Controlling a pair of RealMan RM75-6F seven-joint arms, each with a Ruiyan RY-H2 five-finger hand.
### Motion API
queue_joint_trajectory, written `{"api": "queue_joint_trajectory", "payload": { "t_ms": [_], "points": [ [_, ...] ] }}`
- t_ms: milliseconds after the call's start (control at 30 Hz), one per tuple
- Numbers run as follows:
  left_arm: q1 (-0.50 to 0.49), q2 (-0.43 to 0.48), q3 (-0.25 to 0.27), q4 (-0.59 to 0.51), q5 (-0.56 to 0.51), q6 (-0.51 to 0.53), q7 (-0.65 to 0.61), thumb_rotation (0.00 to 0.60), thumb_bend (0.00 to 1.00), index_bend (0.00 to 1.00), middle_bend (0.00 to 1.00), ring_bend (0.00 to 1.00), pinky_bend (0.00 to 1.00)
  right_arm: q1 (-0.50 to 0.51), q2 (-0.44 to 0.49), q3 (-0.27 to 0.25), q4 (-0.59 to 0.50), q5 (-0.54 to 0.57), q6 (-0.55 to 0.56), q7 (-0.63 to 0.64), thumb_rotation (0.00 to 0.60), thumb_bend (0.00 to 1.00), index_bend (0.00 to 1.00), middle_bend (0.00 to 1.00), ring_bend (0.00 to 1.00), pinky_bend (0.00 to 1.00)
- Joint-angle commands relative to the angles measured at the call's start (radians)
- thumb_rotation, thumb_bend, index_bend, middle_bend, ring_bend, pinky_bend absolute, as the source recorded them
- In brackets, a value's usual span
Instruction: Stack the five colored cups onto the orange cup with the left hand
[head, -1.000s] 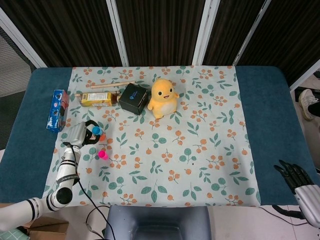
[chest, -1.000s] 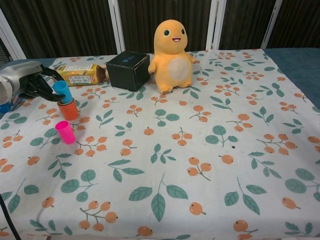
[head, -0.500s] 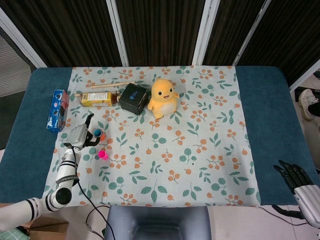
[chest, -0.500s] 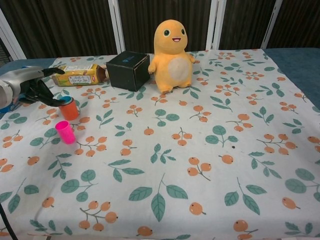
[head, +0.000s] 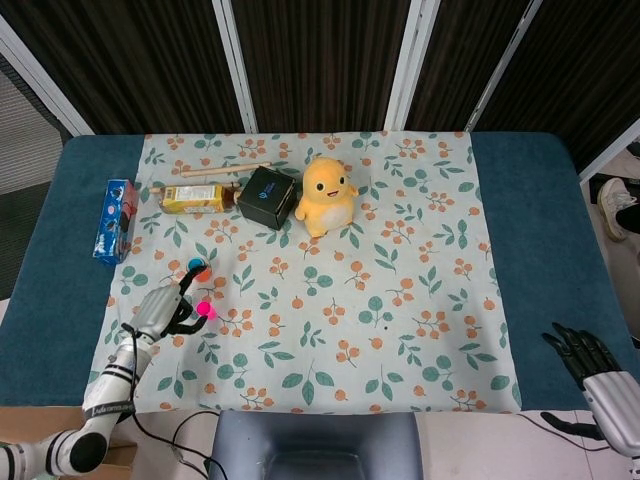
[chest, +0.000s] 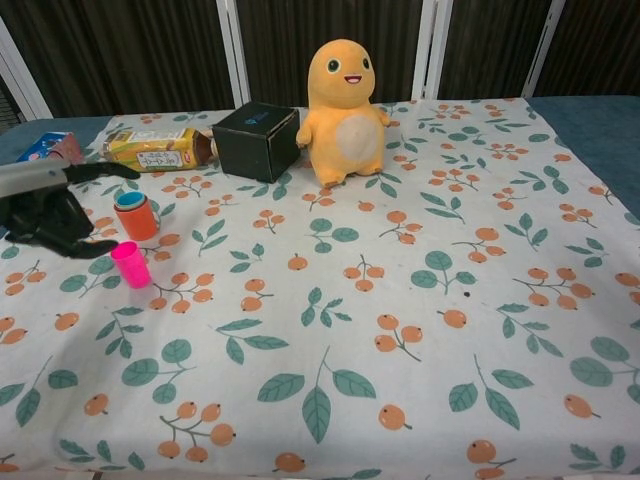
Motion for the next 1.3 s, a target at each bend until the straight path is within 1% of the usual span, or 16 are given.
{"api": "queue_joint_trajectory", "payload": {
  "t_ms": [33, 100, 200, 367, 600, 1067, 1300],
  "points": [
    [0.038, -0.006, 0.053, 0.019, 0.071, 0.003, -0.037, 0.6, 0.34, 0.12, 1.0, 1.0, 1.0, 0.0, -0.002, -0.004, -0.004, -0.006, -0.003, -0.006, 0.6, 0.12, 0.0, 0.0, 0.0, 0.0],
    [0.04, -0.033, 0.062, 0.048, 0.08, -0.002, -0.048, 0.6, 0.34, 0.13, 1.0, 1.0, 1.0, -0.001, -0.001, -0.006, -0.003, -0.01, 0.001, -0.003, 0.6, 0.12, 0.0, 0.0, 0.0, 0.0],
    [0.04, -0.07, 0.063, 0.093, 0.088, 0.0, -0.056, 0.6, 0.34, 0.15, 1.0, 1.0, 1.0, -0.002, 0.003, -0.003, -0.002, -0.006, 0.009, 0.012, 0.6, 0.12, 0.0, 0.0, 0.0, 0.0],
    [0.033, -0.117, 0.047, 0.153, 0.078, -0.005, -0.073, 0.6, 0.34, 0.17, 1.0, 1.0, 1.0, 0.001, 0.006, -0.003, 0.001, -0.004, 0.006, 0.021, 0.6, 0.12, 0.0, 0.0, 0.0, 0.0],
    [0.022, -0.129, 0.023, 0.186, 0.037, -0.05, -0.111, 0.6, 0.34, 0.26, 1.0, 1.0, 1.0, -0.001, 0.007, 0.001, 0.002, 0.002, 0.011, 0.028, 0.6, 0.12, 0.0, 0.0, 0.0, 0.0],
    [0.015, -0.174, -0.011, 0.243, 0.009, -0.061, -0.149, 0.6, 0.34, 0.37, 1.0, 1.0, 1.0, 0.0, 0.005, 0.001, 0.001, 0.003, 0.008, 0.022, 0.6, 0.12, 0.0, 0.0, 0.0, 0.0],
    [0.01, -0.197, -0.021, 0.267, -0.002, -0.065, -0.151, 0.6, 0.34, 0.41, 1.0, 1.0, 1.0, 0.001, 0.006, 0.001, 0.002, 0.005, 0.007, 0.023, 0.6, 0.12, 0.0, 0.0, 0.0, 0.0]
  ]
}}
